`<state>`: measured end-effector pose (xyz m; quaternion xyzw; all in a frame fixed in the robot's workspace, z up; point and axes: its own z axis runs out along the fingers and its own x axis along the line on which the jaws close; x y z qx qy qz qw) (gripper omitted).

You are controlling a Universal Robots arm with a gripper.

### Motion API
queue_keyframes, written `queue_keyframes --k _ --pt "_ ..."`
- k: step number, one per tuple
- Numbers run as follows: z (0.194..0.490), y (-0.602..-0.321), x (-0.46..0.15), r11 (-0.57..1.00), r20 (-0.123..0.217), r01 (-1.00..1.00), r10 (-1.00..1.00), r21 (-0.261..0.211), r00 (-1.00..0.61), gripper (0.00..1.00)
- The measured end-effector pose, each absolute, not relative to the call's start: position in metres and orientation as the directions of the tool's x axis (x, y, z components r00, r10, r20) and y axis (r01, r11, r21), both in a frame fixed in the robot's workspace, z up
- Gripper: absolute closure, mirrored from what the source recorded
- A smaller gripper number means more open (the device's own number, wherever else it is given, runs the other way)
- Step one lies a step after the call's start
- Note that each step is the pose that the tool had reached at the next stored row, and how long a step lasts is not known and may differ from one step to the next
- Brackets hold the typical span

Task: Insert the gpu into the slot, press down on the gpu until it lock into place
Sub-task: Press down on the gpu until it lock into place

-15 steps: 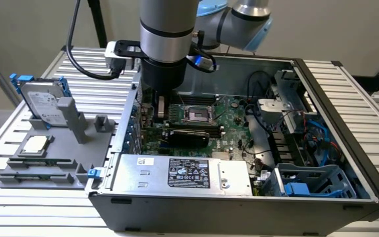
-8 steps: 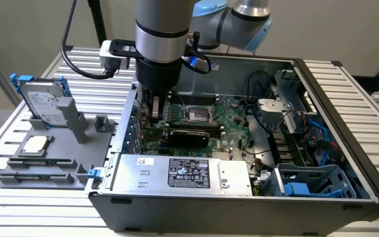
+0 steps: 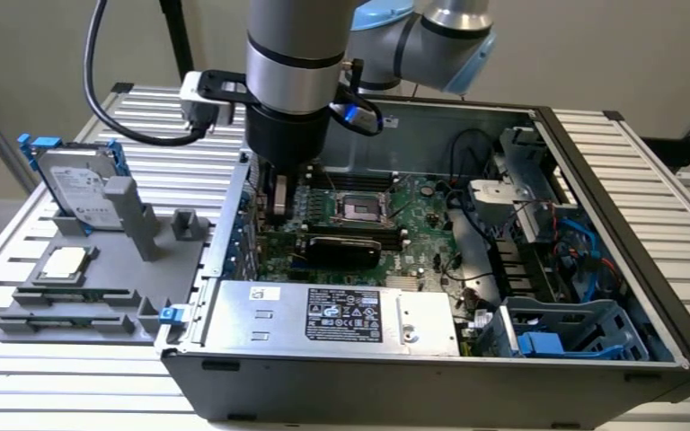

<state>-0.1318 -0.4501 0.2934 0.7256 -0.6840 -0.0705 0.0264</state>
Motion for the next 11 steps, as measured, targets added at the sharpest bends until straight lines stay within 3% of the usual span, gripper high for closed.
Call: queue_keyframes --k 11 --pt "0.2933 -0.4501 -0.1322 -0.063 -0.069 -0.979 -0.996 0.196 0.050 0.89"
